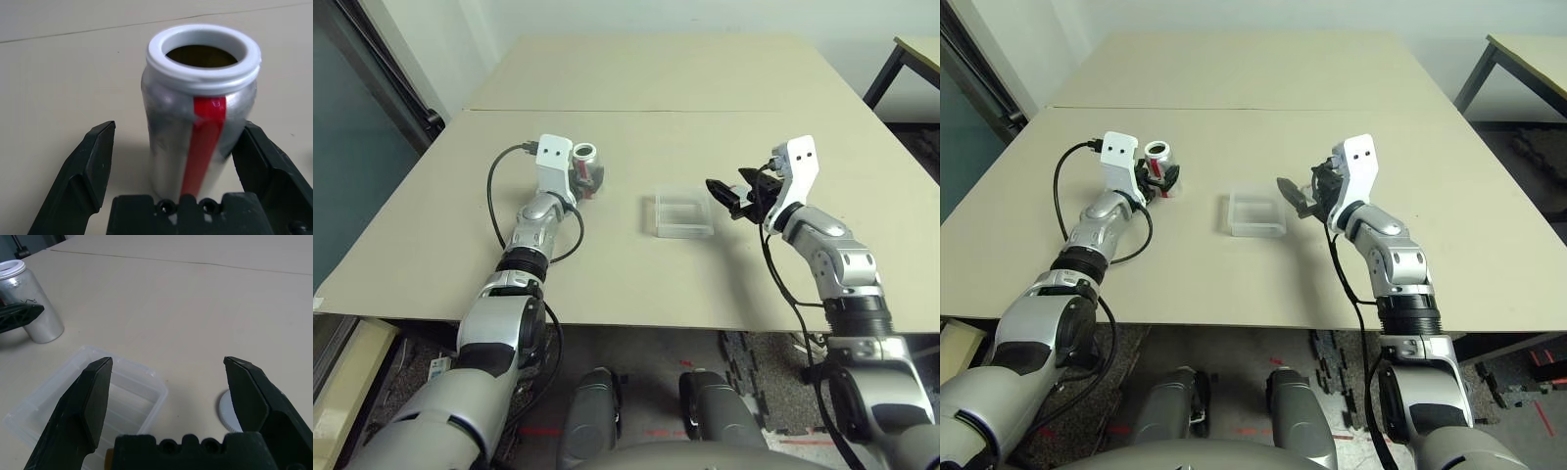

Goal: Pour the medicine from the bottle into the box.

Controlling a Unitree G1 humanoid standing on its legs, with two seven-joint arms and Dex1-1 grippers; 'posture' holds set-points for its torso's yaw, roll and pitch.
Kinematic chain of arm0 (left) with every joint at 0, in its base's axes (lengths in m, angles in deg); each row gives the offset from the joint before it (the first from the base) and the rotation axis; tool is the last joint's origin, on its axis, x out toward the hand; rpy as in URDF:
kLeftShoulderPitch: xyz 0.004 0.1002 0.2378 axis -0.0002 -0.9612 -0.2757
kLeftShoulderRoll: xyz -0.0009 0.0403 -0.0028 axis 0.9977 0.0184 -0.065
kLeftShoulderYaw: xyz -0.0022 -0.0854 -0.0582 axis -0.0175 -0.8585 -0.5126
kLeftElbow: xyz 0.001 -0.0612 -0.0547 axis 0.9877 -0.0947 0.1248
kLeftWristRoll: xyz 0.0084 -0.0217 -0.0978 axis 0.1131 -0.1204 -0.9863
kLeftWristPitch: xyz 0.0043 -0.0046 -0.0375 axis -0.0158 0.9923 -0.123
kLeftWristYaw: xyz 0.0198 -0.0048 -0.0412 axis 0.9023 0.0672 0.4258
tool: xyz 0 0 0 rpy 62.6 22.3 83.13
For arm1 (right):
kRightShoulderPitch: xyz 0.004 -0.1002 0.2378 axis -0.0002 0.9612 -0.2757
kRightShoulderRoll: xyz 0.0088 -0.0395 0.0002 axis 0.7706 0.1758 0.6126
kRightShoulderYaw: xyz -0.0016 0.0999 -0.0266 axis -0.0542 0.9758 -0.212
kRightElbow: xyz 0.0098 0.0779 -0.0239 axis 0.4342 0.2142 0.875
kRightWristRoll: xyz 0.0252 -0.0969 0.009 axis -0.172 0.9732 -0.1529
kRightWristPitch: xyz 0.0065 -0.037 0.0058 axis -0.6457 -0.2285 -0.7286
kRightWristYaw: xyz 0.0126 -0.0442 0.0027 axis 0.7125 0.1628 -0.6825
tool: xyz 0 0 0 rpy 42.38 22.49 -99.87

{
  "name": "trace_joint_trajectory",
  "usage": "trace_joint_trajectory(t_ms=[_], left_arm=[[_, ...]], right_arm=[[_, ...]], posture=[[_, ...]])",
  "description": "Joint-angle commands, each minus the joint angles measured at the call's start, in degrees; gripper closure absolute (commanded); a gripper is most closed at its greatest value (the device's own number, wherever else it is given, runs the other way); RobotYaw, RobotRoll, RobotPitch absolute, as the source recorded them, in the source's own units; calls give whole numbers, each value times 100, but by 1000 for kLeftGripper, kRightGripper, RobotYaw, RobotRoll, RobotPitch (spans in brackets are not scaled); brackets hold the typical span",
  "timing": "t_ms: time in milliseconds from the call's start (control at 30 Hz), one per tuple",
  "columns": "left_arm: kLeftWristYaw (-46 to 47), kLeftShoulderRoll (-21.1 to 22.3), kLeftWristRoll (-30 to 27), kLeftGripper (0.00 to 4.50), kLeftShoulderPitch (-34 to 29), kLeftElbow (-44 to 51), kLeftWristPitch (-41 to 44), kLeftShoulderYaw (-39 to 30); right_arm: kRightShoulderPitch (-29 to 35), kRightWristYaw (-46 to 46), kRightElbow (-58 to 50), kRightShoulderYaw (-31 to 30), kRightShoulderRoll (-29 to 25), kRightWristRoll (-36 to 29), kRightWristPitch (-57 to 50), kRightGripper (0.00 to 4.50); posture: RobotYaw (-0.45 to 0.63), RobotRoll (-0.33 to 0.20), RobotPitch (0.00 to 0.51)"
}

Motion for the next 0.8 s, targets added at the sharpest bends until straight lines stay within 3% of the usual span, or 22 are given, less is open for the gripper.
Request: trace_joint_trajectory(t_ms=[33,467,800], left_arm=[[-93,-65,-94,15,-273,526,357,124],[-96,-133,-354,15,-1442,2777,1598,253],[136,-40,-724,15,-2931,5509,2805,139]], right_arm=[[72,32,-76,47,20,-54,-54,0],[166,58,-136,106,-19,-106,-74,0],[492,220,-555,288,-58,-249,-230,0]], posture=[[13,0,105],[17,0,101],[49,0,109]])
